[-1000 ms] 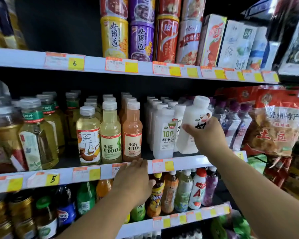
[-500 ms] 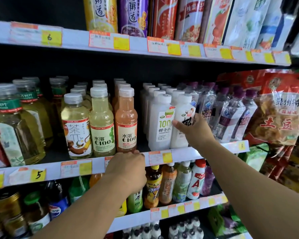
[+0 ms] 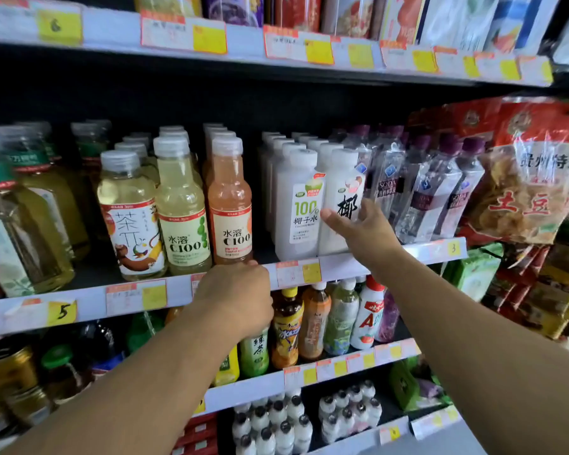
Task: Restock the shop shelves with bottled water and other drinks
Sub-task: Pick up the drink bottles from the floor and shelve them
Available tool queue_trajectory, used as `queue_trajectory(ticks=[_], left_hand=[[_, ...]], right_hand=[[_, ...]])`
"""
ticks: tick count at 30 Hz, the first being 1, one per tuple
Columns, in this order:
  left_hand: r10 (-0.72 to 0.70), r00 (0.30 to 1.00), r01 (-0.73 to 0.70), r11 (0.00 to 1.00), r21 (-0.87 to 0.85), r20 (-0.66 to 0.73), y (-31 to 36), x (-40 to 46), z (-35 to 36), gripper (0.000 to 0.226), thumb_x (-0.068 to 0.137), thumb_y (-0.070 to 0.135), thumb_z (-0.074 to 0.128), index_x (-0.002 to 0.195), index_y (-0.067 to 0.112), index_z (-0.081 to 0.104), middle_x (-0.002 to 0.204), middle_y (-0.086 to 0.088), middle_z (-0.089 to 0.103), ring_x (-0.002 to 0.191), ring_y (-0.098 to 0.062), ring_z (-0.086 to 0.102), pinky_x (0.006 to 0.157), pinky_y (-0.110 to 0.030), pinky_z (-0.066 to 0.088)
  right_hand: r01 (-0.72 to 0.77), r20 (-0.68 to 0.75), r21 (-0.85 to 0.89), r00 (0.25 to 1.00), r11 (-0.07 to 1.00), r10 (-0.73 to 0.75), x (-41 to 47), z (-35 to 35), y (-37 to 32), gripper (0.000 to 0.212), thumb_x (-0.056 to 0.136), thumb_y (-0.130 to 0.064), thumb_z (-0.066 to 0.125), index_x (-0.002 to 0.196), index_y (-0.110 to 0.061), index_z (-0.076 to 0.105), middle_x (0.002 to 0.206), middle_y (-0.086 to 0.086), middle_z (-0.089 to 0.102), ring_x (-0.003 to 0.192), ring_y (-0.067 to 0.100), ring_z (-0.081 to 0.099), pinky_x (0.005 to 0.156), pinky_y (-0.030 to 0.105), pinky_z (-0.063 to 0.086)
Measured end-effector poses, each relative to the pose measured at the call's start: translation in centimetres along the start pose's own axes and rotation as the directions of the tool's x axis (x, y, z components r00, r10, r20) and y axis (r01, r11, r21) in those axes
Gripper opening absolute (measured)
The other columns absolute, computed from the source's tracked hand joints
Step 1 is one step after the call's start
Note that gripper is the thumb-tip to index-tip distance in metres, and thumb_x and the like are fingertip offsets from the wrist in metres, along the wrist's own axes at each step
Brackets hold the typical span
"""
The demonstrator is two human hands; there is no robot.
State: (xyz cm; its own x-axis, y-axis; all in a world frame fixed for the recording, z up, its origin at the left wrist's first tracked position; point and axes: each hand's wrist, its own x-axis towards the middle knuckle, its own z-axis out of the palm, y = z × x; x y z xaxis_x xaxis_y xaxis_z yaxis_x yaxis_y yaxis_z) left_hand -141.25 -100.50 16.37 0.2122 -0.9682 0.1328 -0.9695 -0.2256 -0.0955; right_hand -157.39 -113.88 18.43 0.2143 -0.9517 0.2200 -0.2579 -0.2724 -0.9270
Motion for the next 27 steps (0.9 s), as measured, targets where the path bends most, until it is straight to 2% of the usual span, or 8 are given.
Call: queue_trajectory(ticks=[3, 7, 10, 12, 16, 20, 23, 27], left_hand=[[-0.023, 0.999, 0.028, 0.992, 0.122, -0.045, 1.8, -0.5, 0.2, 0.042, 0.094, 0.040, 0.050, 0.125, 0.012, 0.055, 0.126, -0.011, 0.057, 0.112, -0.031, 0.057, 0.081, -0.036, 0.040], [-0.014, 0.995, 0.035, 0.978, 0.208, -0.102, 5.3, -1.4, 3.3, 0.067, 0.095, 0.043, 0.044, 0.148, 0.003, 0.033, 0.155, -0.025, 0.029, 0.144, -0.038, 0.026, 0.117, -0.048, 0.018], [0.239, 0.922, -0.222, 0.971, 0.088, -0.304, 7.9, -3.0, 7.2, 0.052, 0.091, 0.038, 0.051, 0.132, 0.007, 0.058, 0.142, -0.016, 0.053, 0.134, -0.032, 0.046, 0.114, -0.045, 0.029], [0.333, 0.933, -0.336, 0.942, 0.006, -0.133, 9.3, -4.2, 10.2, 0.037, 0.092, 0.040, 0.051, 0.117, 0.017, 0.066, 0.126, -0.005, 0.064, 0.117, -0.026, 0.057, 0.105, -0.040, 0.036], [0.245, 0.908, -0.204, 0.967, -0.153, 0.339, 10.3, -4.9, 16.8, 0.041, 0.092, 0.055, 0.045, 0.093, 0.017, 0.061, 0.103, -0.008, 0.067, 0.094, -0.030, 0.062, 0.073, -0.034, 0.044], [0.246, 0.866, -0.166, 0.963, -0.213, 0.435, 10.5, -4.6, 22.2, 0.046, 0.090, 0.062, 0.043, 0.088, 0.018, 0.054, 0.098, -0.005, 0.065, 0.097, -0.028, 0.063, 0.074, -0.033, 0.047], [0.217, 0.840, -0.100, 0.963, -0.252, 0.497, 11.0, -4.5, 24.6, 0.047, 0.092, 0.056, 0.045, 0.067, 0.017, 0.037, 0.073, 0.000, 0.051, 0.083, -0.026, 0.060, 0.063, -0.032, 0.038], [0.218, 0.777, -0.040, 0.953, -0.299, 0.591, 11.7, -4.0, 27.8, 0.046, 0.090, 0.056, 0.049, 0.066, 0.018, 0.044, 0.067, -0.001, 0.049, 0.071, -0.023, 0.056, 0.062, -0.032, 0.037]], right_hand=[[0.024, -0.199, -0.090, 0.979, 0.996, -0.041, -2.0, 0.1, 2.9, 0.074, 0.085, -0.061, 0.069, 0.140, -0.019, 0.043, 0.129, -0.005, 0.057, 0.116, 0.017, 0.057, 0.092, 0.034, 0.046], [0.030, -0.271, -0.208, 0.959, 0.978, -0.087, -5.5, -0.3, 8.1, 0.040, 0.093, -0.048, 0.063, 0.124, -0.025, 0.055, 0.108, -0.009, 0.063, 0.088, 0.009, 0.062, 0.076, 0.031, 0.050], [0.000, -0.175, -0.311, 0.983, 0.951, -0.057, -8.3, -0.3, 13.1, 0.017, 0.096, -0.037, 0.058, 0.105, -0.024, 0.063, 0.088, -0.012, 0.063, 0.077, 0.013, 0.062, 0.062, 0.027, 0.048], [-0.076, -0.032, -0.418, 0.997, 0.905, 0.069, -10.3, 0.3, 17.4, 0.013, 0.096, -0.033, 0.057, 0.095, -0.022, 0.065, 0.083, -0.007, 0.065, 0.077, 0.018, 0.062, 0.061, 0.029, 0.048], [-0.201, 0.215, -0.653, 0.875, 0.730, 0.433, -14.5, 2.6, 26.7, 0.012, 0.092, -0.038, 0.058, 0.088, -0.028, 0.064, 0.094, 0.000, 0.069, 0.095, 0.029, 0.065, 0.075, 0.034, 0.051], [-0.219, 0.291, -0.774, 0.710, 0.594, 0.641, -17.5, 4.4, 33.6, 0.050, 0.094, -0.041, 0.056, 0.142, -0.033, 0.047, 0.143, 0.001, 0.049, 0.126, 0.026, 0.055, 0.099, 0.034, 0.048], [-0.184, 0.325, -0.823, 0.623, 0.537, 0.712, -18.3, 5.9, 36.8, 0.058, 0.096, -0.032, 0.053, 0.151, -0.034, 0.036, 0.150, 0.004, 0.038, 0.132, 0.027, 0.051, 0.109, 0.040, 0.040], [-0.106, 0.342, -0.868, 0.581, 0.485, 0.739, -18.8, 7.6, 39.8, 0.047, 0.097, -0.024, 0.058, 0.142, -0.022, 0.048, 0.144, 0.006, 0.046, 0.133, 0.025, 0.051, 0.109, 0.037, 0.036]])
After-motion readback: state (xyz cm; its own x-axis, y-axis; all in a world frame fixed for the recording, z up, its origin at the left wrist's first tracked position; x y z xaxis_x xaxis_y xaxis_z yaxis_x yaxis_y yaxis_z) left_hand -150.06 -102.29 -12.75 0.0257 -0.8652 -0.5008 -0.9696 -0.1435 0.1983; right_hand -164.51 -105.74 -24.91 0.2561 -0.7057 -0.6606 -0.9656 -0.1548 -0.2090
